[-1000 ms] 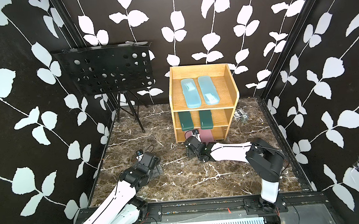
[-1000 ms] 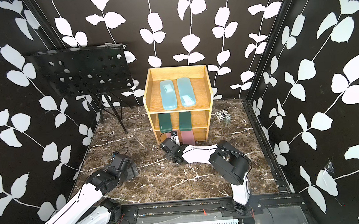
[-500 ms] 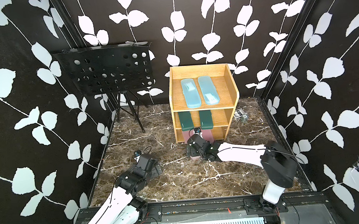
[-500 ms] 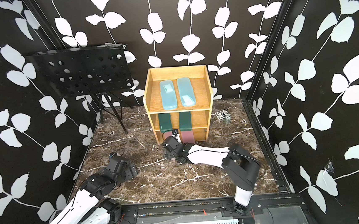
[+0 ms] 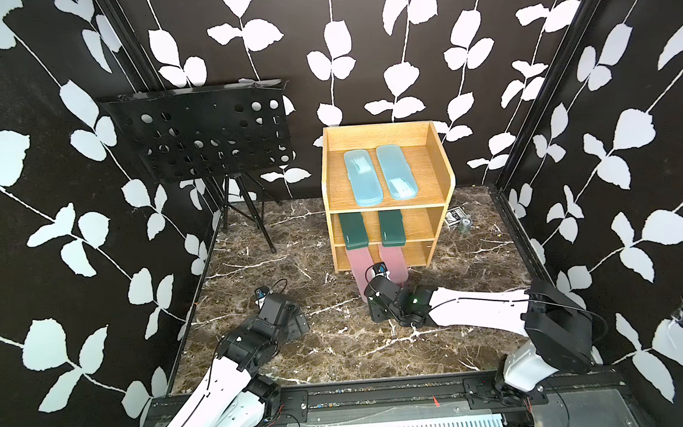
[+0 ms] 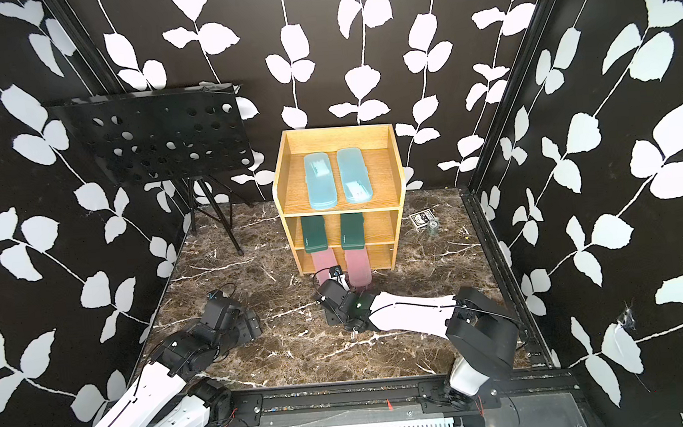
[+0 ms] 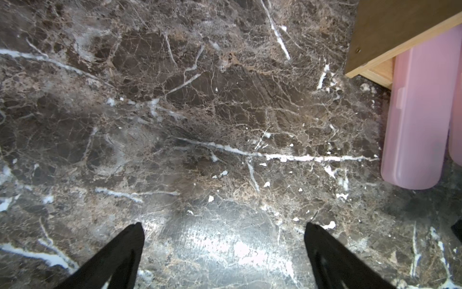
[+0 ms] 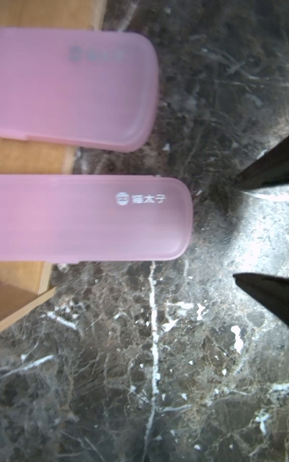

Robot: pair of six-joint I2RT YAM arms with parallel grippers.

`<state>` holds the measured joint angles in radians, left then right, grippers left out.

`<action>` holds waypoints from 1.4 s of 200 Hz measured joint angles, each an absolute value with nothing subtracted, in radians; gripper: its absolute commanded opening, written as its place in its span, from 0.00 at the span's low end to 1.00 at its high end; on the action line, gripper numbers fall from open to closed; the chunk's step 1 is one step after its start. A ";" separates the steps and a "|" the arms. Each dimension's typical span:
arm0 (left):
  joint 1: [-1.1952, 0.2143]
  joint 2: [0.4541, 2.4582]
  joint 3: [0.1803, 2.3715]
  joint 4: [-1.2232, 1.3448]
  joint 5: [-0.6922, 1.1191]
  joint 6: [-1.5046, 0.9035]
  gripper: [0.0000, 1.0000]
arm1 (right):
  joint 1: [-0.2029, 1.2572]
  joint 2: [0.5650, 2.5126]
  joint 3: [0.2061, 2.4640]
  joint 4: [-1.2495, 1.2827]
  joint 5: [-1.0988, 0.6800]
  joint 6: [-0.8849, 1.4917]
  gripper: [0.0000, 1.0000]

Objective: Place the pencil cases on the shelf according to color
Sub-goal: Place the pencil case on the shelf.

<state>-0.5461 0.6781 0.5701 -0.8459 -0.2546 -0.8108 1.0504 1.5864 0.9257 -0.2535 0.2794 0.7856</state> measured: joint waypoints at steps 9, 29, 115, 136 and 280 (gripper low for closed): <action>-0.546 0.675 0.570 -0.843 -0.254 -0.810 0.99 | 1.052 1.586 0.912 -0.254 0.281 0.786 0.48; -0.546 0.665 0.569 -0.831 -0.254 -0.807 0.99 | 1.054 1.589 0.887 -0.253 0.282 0.786 0.44; -0.546 0.630 0.568 -0.824 -0.270 -0.800 0.99 | 1.050 1.688 0.879 -0.211 0.355 0.751 0.42; -0.546 0.627 0.568 -0.825 -0.276 -0.799 0.99 | 1.037 1.720 0.891 -0.199 0.364 0.734 0.43; -0.546 0.640 0.570 -0.825 -0.286 -0.792 0.99 | 0.941 1.901 1.160 -0.118 0.397 0.567 0.48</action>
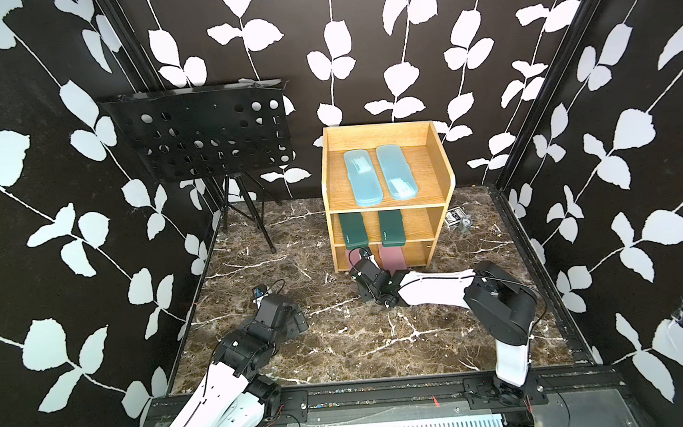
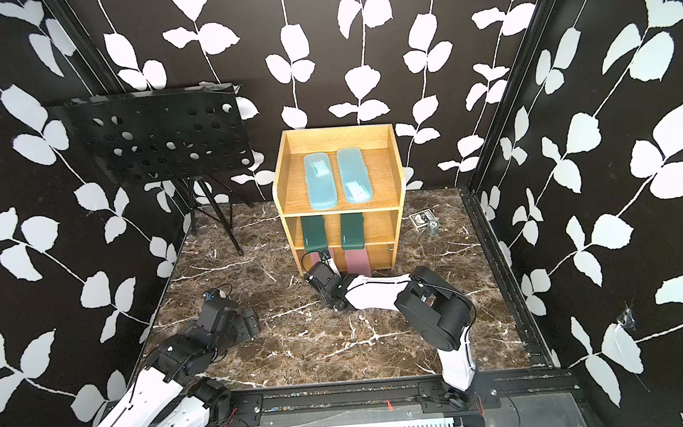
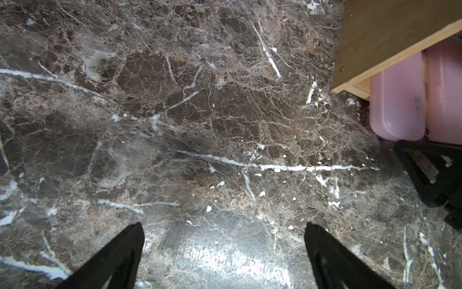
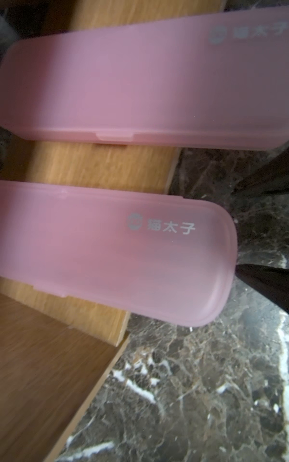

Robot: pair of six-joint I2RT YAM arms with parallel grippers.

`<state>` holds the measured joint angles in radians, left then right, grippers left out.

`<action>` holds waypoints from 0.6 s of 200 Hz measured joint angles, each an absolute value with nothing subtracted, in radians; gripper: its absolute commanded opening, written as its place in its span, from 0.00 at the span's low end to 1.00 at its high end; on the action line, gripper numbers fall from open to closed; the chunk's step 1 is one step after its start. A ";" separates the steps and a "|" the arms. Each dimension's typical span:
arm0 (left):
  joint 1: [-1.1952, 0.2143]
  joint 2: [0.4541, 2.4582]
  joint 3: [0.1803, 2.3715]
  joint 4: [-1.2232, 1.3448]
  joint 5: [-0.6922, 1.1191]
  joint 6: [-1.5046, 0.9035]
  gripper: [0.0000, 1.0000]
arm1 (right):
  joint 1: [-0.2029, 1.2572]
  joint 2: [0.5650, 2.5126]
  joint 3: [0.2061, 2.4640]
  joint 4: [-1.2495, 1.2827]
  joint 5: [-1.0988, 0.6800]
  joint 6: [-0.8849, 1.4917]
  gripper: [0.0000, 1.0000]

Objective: Place the pencil cases on the shelf according to color
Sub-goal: Place the pencil case on the shelf.

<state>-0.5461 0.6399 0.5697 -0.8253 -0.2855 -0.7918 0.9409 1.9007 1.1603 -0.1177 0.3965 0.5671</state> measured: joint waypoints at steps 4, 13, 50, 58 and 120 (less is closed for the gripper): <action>-0.546 0.640 0.571 -0.825 -0.286 -0.792 0.99 | 0.940 1.901 1.163 -0.118 0.397 0.564 0.48; -0.546 0.640 0.574 -0.827 -0.286 -0.791 0.99 | 0.939 1.900 1.165 -0.116 0.396 0.558 0.49; -0.546 0.640 0.611 -0.828 -0.285 -0.775 0.99 | 0.940 1.805 1.124 -0.101 0.371 0.552 0.58; -0.546 0.640 0.621 -0.828 -0.285 -0.767 0.99 | 0.941 1.758 1.095 -0.092 0.366 0.551 0.61; -0.546 0.641 0.685 -0.795 -0.327 -0.669 0.99 | 0.960 1.464 0.928 -0.085 0.348 0.553 0.99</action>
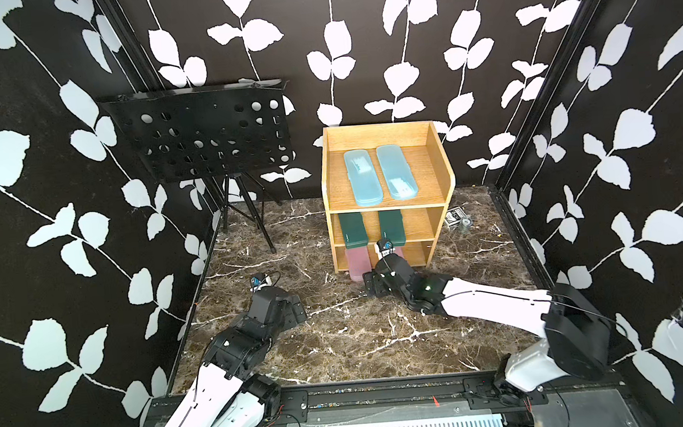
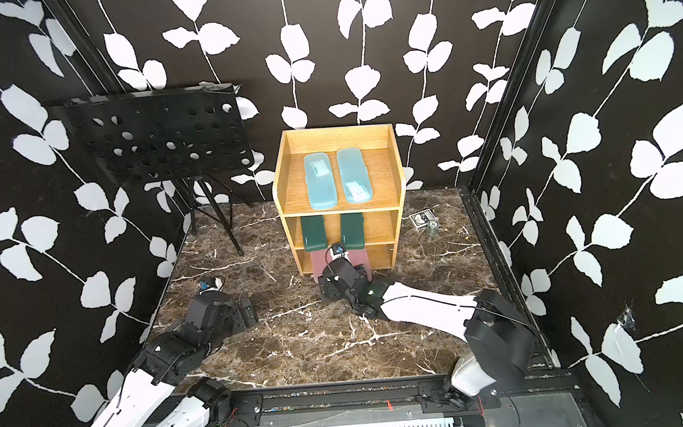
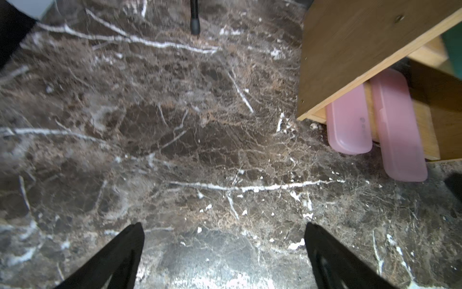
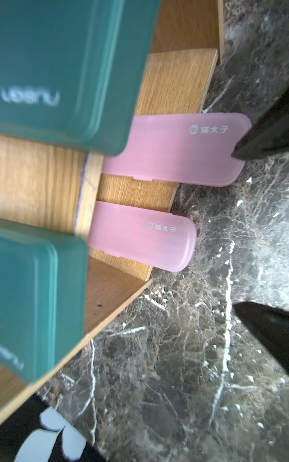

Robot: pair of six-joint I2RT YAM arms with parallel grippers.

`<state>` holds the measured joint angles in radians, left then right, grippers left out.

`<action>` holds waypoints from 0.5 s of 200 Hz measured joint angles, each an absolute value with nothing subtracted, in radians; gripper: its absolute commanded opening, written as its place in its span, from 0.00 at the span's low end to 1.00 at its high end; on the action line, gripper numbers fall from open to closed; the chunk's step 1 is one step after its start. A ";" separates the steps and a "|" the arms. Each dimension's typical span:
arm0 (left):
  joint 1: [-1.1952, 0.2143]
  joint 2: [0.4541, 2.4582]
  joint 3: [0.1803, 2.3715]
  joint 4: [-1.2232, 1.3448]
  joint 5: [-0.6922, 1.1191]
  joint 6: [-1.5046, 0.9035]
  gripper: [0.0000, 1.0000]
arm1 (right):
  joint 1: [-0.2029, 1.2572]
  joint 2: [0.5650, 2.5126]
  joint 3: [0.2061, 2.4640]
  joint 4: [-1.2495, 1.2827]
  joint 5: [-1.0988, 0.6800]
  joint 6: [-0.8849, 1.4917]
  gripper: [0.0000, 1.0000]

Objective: Place the pencil cases on the shelf according to color
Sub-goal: Reset both arms

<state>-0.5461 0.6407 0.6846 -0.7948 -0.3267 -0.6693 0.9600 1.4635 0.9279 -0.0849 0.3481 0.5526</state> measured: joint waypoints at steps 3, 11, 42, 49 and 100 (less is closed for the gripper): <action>-0.546 0.641 0.685 -0.790 -0.330 -0.663 0.99 | 0.963 1.454 0.920 -0.086 0.351 0.552 0.99; -0.546 0.641 0.685 -0.773 -0.336 -0.643 0.99 | 0.971 1.425 0.894 -0.091 0.356 0.551 0.99; -0.546 0.654 0.655 -0.643 -0.377 -0.533 0.99 | 0.996 1.296 0.797 -0.142 0.416 0.550 0.99; -0.546 0.656 0.641 -0.608 -0.397 -0.506 0.99 | 0.998 1.262 0.777 -0.158 0.439 0.550 0.99; -0.546 0.620 0.457 -0.326 -0.646 -0.320 0.99 | 0.996 1.044 0.698 -0.307 0.792 0.529 0.99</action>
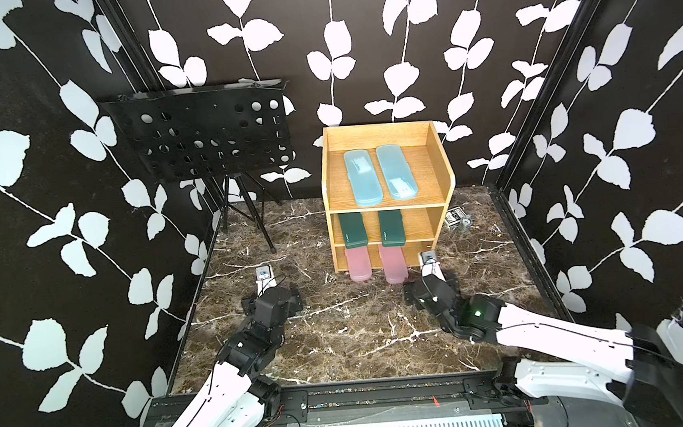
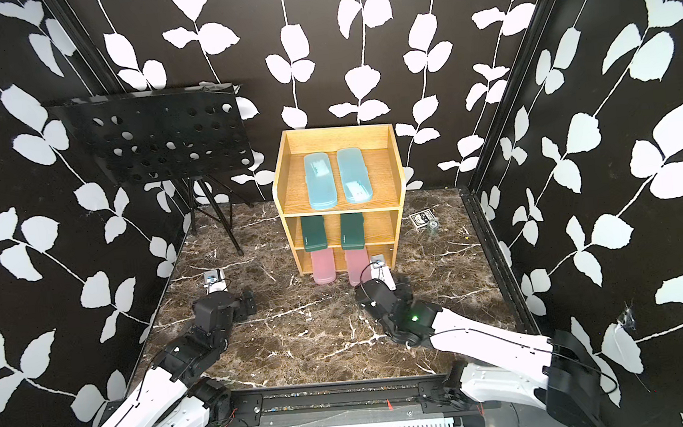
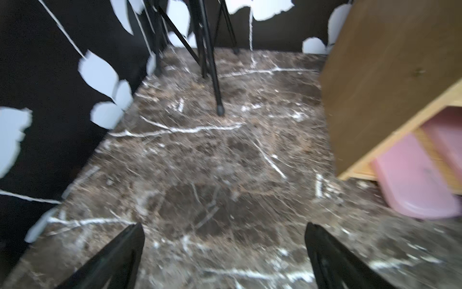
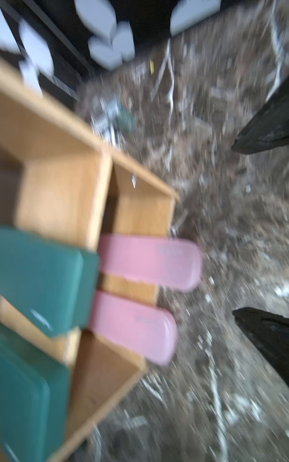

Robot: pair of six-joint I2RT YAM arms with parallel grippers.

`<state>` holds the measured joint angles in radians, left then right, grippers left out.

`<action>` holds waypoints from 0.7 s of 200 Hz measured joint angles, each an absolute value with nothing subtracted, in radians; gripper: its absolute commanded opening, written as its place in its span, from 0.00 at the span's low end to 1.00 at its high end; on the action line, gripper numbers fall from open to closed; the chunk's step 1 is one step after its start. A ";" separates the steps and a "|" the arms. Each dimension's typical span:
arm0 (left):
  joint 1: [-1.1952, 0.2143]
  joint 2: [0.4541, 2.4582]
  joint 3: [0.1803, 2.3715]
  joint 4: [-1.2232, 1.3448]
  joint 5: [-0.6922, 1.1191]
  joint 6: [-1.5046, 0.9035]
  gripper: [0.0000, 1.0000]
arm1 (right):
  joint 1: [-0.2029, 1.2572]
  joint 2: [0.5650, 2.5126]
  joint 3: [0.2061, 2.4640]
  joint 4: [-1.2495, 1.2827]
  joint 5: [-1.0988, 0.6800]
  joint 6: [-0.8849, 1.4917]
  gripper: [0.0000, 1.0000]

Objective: Place the pencil cases on the shelf according to color
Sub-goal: Reset both arms

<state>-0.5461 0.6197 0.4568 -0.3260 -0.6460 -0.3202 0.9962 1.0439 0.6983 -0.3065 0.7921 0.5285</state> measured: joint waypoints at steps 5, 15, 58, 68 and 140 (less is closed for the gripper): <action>-0.546 0.614 0.440 -0.299 -0.669 -0.296 0.99 | 0.994 1.027 0.689 -0.309 0.825 0.520 0.99; -0.546 0.613 0.419 -0.253 -0.708 -0.253 0.99 | 0.981 0.993 0.664 -0.306 0.883 0.489 0.99; -0.496 0.742 0.360 0.043 -0.793 -0.088 0.99 | 0.794 0.928 0.555 -0.180 0.974 0.283 1.00; -0.473 0.802 0.349 0.110 -0.791 -0.058 0.99 | 0.730 0.933 0.534 -0.133 0.974 0.230 0.99; -0.256 1.164 0.223 0.636 -0.620 0.040 0.99 | 0.390 1.097 0.297 0.443 0.749 -0.030 1.00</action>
